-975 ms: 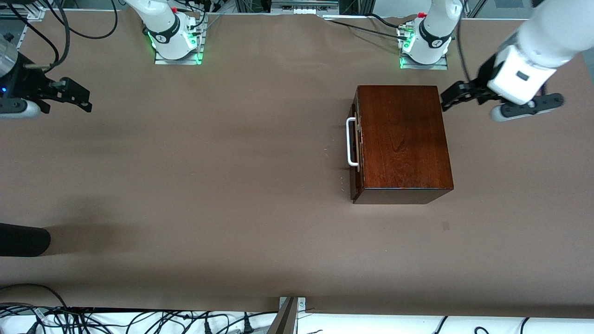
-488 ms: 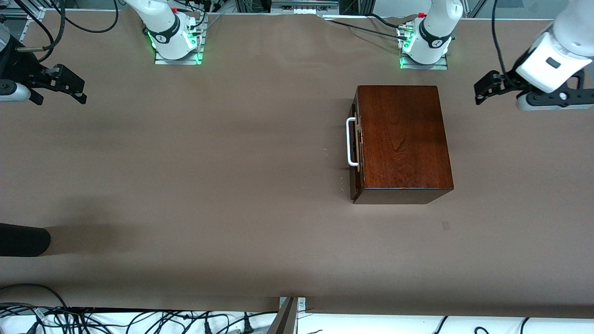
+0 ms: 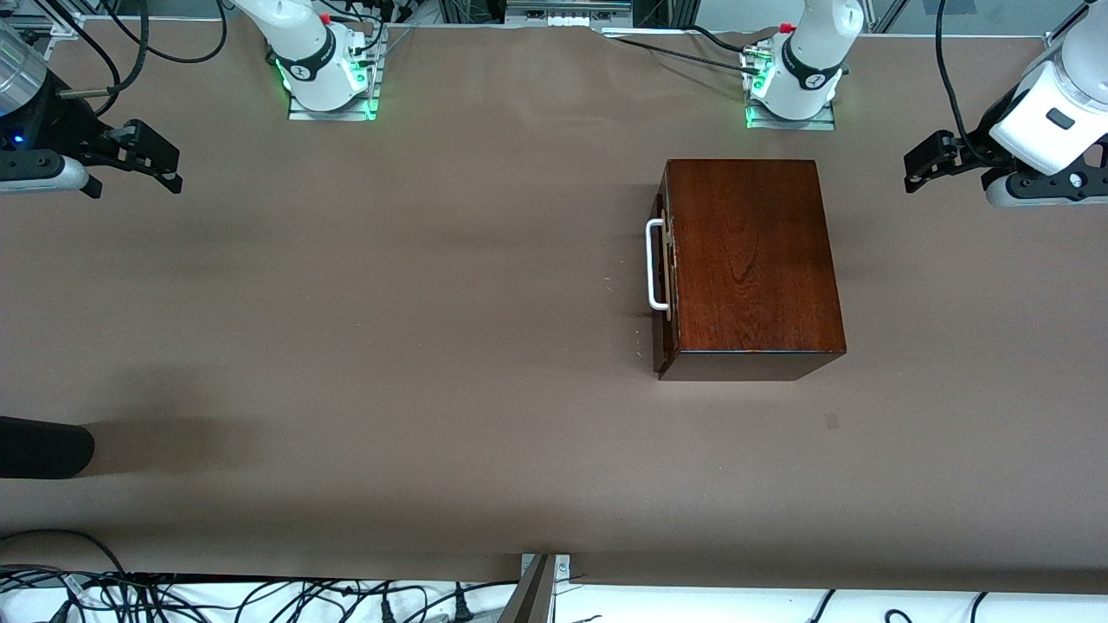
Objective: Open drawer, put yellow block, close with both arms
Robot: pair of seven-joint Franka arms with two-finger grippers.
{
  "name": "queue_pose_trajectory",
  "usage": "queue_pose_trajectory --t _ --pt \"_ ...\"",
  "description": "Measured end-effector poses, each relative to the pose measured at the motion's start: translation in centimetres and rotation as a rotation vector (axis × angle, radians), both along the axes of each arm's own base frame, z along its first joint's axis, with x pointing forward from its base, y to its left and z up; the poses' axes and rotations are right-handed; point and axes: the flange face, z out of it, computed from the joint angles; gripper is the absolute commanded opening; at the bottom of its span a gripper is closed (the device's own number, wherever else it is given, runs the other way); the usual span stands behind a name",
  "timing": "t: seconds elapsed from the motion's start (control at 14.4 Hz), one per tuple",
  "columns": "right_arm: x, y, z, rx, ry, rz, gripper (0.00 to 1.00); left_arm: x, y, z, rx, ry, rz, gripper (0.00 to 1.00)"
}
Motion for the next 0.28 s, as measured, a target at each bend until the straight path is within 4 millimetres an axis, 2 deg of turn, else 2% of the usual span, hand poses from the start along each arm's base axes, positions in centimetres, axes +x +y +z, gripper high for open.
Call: queue_pose_trajectory --t 0.28 --pt "-0.23 -0.24 0.5 0.0 0.011 -0.005 1.0 0.0 0.01 0.0 0.0 0.0 0.0 1.0"
